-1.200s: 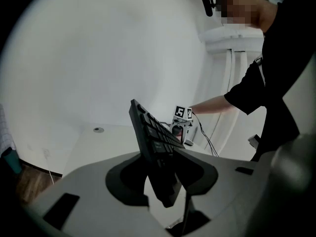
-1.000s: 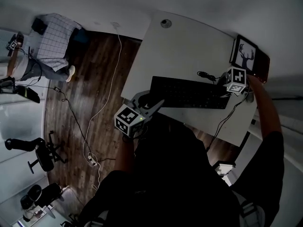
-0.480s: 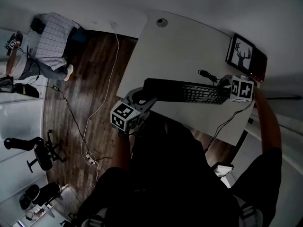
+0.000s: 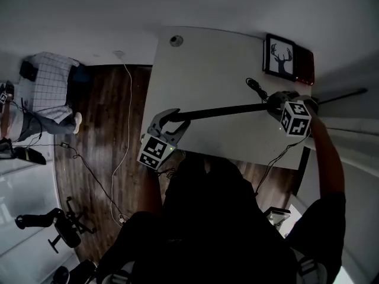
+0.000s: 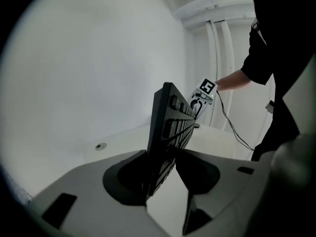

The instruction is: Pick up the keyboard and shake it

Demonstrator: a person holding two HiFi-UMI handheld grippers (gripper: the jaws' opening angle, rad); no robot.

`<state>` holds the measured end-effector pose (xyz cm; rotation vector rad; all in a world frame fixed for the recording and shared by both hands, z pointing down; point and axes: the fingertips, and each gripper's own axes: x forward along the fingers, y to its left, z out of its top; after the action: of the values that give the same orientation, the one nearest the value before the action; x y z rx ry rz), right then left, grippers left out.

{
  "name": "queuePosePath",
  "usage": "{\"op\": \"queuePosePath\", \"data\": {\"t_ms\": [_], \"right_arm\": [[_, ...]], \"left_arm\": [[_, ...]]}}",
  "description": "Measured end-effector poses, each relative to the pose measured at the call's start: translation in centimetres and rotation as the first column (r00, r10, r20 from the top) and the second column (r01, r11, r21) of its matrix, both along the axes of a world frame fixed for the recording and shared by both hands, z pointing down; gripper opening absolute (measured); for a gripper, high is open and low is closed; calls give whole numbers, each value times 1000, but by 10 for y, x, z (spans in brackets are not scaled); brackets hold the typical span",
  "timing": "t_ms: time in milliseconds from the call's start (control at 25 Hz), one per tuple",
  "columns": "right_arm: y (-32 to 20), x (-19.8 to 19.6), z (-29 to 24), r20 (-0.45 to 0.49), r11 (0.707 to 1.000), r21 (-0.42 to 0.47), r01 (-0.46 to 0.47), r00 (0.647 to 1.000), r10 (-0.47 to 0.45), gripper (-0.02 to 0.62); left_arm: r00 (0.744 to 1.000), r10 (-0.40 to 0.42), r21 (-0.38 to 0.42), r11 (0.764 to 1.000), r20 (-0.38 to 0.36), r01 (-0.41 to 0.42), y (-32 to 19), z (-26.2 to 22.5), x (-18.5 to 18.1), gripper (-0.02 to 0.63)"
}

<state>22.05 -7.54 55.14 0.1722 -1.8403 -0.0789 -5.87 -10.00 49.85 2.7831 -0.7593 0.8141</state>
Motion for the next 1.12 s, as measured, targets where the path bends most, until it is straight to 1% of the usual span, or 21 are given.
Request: {"op": "queuePosePath", "data": {"t_ms": [80,200,280,360,400,480,600,680,720,800,920,1000,1040,1120], "right_arm": [[-1,1,-7,-27,998,54,-45,999,46,107],[-5,-5,-28,-69,983,162,-88,993,100,106],[-8,-8,-47,-94,962,247,-113,986,139,106],[-13,-5,-63,-117,932,336,-136,976,185,106],[-15,-4,-72,-130,912,384,-147,969,211,106],[-19,-5,-94,-156,858,487,-165,950,271,106],[-20,-8,-127,-197,757,634,-158,914,355,106],[-19,-12,-145,-212,694,705,-148,889,405,106],[-19,-15,-152,-214,669,729,-148,879,427,106],[-16,-21,-160,-213,634,758,-153,861,462,106],[-9,-29,-175,-201,604,774,-189,832,517,106],[-5,-35,-190,-183,575,790,-215,811,555,106],[-3,-36,-199,-173,554,802,-224,801,574,106],[2,-38,-220,-155,503,835,-224,781,605,106]], "left_arm": [[999,35,52,998,17,-36,-8,-7,1,184],[992,91,153,983,92,-104,-18,-21,-5,173],[984,115,224,964,134,-143,-27,-32,-6,169],[978,127,294,940,162,-171,-37,-43,-4,164],[975,128,330,926,181,-183,-43,-48,-3,161],[967,116,402,893,226,-201,-56,-58,-2,160],[963,80,495,845,257,-202,-74,-79,-4,152],[965,65,530,825,254,-195,-83,-88,-6,152],[965,59,541,818,256,-193,-87,-92,-8,152],[961,53,556,807,270,-201,-92,-99,-12,152],[956,66,583,779,287,-229,-97,-113,-14,152],[952,75,615,748,296,-250,-101,-129,-15,150],[951,78,634,729,299,-259,-102,-140,-15,149],[953,79,676,688,292,-265,-103,-161,-14,147]]}}
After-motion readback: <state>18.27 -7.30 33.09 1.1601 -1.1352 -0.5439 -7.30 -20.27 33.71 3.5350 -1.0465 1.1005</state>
